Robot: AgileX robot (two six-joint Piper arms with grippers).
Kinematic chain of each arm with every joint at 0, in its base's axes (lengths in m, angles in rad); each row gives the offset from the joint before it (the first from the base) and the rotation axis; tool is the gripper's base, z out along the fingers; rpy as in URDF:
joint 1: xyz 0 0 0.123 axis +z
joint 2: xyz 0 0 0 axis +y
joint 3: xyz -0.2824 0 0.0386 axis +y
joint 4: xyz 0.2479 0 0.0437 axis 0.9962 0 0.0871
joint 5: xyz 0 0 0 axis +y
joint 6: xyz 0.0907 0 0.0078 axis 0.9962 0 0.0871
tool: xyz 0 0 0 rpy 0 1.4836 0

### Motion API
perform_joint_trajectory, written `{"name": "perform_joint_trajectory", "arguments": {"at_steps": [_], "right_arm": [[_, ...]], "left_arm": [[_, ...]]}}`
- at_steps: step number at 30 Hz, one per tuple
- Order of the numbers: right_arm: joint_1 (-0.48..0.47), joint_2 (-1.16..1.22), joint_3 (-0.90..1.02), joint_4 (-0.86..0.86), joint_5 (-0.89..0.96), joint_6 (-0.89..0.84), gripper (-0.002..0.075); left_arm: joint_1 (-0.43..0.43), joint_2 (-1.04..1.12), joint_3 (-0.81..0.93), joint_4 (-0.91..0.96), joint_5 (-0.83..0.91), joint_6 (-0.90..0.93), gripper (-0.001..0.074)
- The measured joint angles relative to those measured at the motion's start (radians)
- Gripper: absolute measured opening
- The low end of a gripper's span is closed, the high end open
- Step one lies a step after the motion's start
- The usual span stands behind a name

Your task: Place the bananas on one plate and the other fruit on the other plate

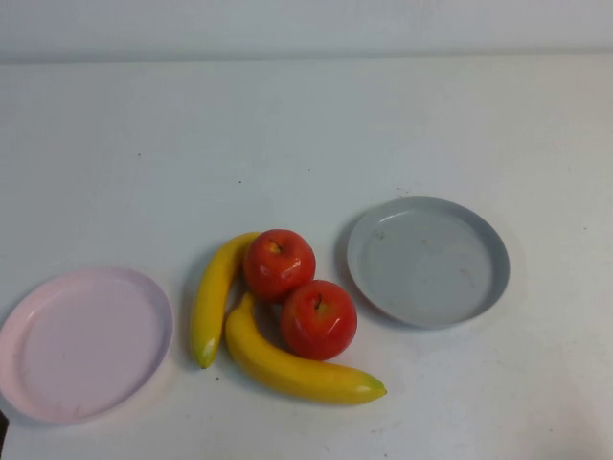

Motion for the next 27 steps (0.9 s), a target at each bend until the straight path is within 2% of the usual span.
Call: {"name": "perform_joint_trajectory", "arguments": {"at_steps": [6,13,16,20,27], "right_arm": [[0.000,0.000,0.000,0.000,0.000,0.000,-0.0016],[0.000,0.000,0.000,0.000,0.000,0.000,-0.0016],[0.000,0.000,0.000,0.000,0.000,0.000,-0.0016],[0.000,0.000,0.000,0.000,0.000,0.000,-0.0016],[0.000,0.000,0.000,0.000,0.000,0.000,-0.0016]], "left_arm": [[0.000,0.000,0.000,-0.208,-0.143,-0.109,-0.0005],[0.000,0.000,0.000,-0.277,-0.180,-0.171,-0.0005],[0.000,0.011,-0.037,-0.294,-0.094,-0.224,-0.0005],[0.000,0.148,-0.201,-0.284,0.091,-0.218,-0.0005],[0.000,0.478,-0.489,-0.270,0.333,0.044,-0.0005]]}}
